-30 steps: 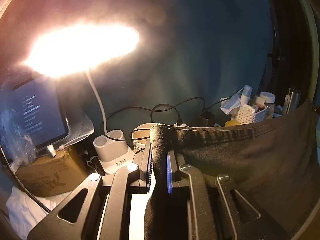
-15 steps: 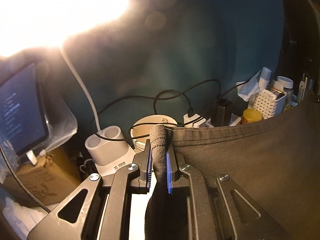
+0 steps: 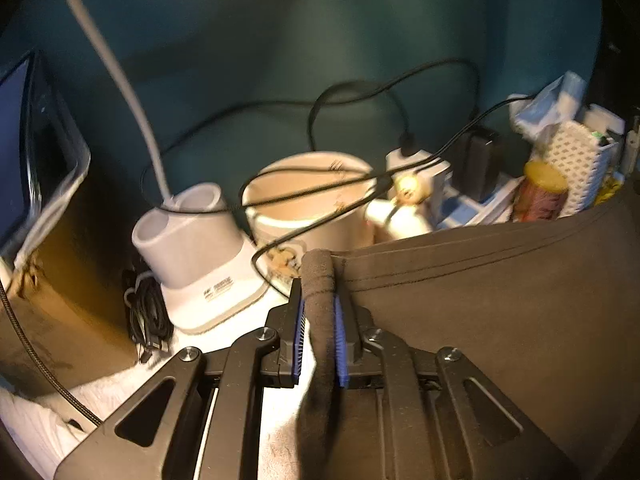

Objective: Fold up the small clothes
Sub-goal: 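Lower the hem onto the collar and open both grippers, then grasp the folded edge of the shirt with both grippers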

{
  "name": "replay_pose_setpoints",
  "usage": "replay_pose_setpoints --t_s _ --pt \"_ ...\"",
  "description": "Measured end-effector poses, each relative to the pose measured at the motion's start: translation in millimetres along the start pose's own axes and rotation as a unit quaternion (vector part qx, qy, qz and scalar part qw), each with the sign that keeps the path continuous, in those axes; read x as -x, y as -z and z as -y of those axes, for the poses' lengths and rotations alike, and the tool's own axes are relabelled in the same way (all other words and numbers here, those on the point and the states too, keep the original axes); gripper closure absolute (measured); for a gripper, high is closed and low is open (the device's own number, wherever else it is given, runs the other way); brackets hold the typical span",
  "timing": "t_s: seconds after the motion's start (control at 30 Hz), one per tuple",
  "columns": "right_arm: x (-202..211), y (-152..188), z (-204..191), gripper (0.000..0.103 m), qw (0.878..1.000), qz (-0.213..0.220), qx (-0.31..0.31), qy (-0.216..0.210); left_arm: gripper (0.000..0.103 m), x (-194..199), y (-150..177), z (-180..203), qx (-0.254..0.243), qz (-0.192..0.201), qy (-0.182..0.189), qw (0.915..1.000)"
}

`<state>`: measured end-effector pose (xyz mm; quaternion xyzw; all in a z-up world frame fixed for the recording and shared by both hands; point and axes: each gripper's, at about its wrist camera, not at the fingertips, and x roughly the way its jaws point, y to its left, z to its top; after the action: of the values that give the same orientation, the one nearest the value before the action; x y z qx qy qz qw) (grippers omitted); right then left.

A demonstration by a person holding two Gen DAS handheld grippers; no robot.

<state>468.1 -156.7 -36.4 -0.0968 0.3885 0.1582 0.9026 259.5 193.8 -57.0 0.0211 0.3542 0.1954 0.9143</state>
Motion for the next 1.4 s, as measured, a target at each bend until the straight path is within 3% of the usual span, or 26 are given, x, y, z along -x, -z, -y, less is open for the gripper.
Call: replay_pose_setpoints --t_s 0.13,0.33,0.5,0.57,0.63,1.03,1.4 --pt "-7 7 -1 0.096 1.000 -0.006 0.004 0.003 0.088 -7 7 -1 0.004 -0.020 0.000 0.9998" --pt "-12 9 0 0.096 0.999 -0.023 0.007 0.021 0.062 0 15 -23 0.037 -0.028 -0.017 0.9988" --pt "-1 10 -4 0.092 0.999 -0.021 0.021 0.029 0.062 18 26 -40 0.048 -0.021 -0.026 0.9983" --pt "4 12 -3 0.072 0.999 -0.023 0.017 0.032 0.062 25 33 -45 0.057 -0.024 -0.023 0.9978" --pt "12 15 1 0.064 0.999 -0.022 0.010 0.030 0.062 34 42 -51 0.064 -0.024 -0.021 0.9974" --pt "76 48 13 0.064 0.999 -0.011 -0.017 0.037 0.062 86 79 -52 0.114 -0.015 -0.004 0.9934" --pt "132 109 34 0.064 0.997 -0.024 -0.063 0.037 0.062 119 121 -41 0.128 -0.037 0.036 0.9905"
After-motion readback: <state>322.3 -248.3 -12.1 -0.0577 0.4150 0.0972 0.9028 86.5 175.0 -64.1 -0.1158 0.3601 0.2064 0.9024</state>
